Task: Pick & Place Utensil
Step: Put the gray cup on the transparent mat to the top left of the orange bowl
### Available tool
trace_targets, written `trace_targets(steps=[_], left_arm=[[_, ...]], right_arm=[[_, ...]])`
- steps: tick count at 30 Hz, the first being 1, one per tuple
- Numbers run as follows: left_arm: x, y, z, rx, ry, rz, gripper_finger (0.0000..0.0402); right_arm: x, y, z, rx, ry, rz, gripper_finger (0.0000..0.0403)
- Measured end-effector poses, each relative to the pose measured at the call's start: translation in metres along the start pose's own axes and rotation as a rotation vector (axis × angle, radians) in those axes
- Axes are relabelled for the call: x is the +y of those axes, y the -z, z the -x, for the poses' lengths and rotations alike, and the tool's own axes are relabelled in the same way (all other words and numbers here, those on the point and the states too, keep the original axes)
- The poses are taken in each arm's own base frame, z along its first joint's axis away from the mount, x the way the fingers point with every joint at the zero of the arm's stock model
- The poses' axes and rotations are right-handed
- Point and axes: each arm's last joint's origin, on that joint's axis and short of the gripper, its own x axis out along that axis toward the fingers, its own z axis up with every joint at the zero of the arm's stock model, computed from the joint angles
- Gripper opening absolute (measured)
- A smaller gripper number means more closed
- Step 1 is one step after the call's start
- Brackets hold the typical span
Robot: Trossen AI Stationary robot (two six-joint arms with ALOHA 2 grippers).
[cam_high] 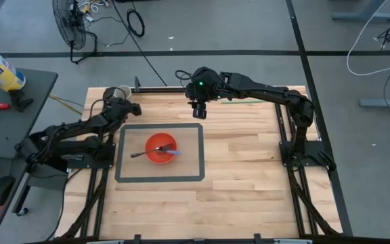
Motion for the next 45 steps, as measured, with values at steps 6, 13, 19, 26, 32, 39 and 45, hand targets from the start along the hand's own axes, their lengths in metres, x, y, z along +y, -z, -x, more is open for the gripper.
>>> trace_targets(steps=[6, 13, 19, 26, 32, 39, 45], left_arm=[[-0.002, -0.005, -0.008, -0.033, 0.011, 0.052, 0.0398], [-0.004, 0.004, -0.023, -0.06, -0.104, 0.04, 0.0399], [-0.005, 0.005, -0.029, -0.128, -0.167, 0.053, 0.0399], [-0.006, 0.008, -0.029, -0.118, -0.164, 0.047, 0.0399], [-0.012, 0.011, -0.025, -0.124, -0.122, 0.083, 0.0399], [-0.021, 0.01, -0.019, -0.199, -0.093, 0.117, 0.0399], [-0.033, 0.004, -0.024, -0.19, -0.084, 0.069, 0.0399]], right_arm=[[0.001, -0.001, 0.0, -0.026, -0.041, 0.004, 0.0203], [0.001, -0.004, 0.0, -0.055, -0.055, 0.006, 0.0203], [0.001, -0.004, 0.0, -0.063, -0.052, 0.006, 0.0203], [0.0, -0.007, 0.0, -0.085, -0.043, 0.005, 0.0203], [0.0, -0.007, 0.0, -0.089, -0.042, 0.005, 0.0203], [-0.001, -0.007, 0.0, -0.094, -0.04, 0.005, 0.0203], [-0.001, -0.007, 0.0, -0.094, -0.04, 0.005, 0.0203]])
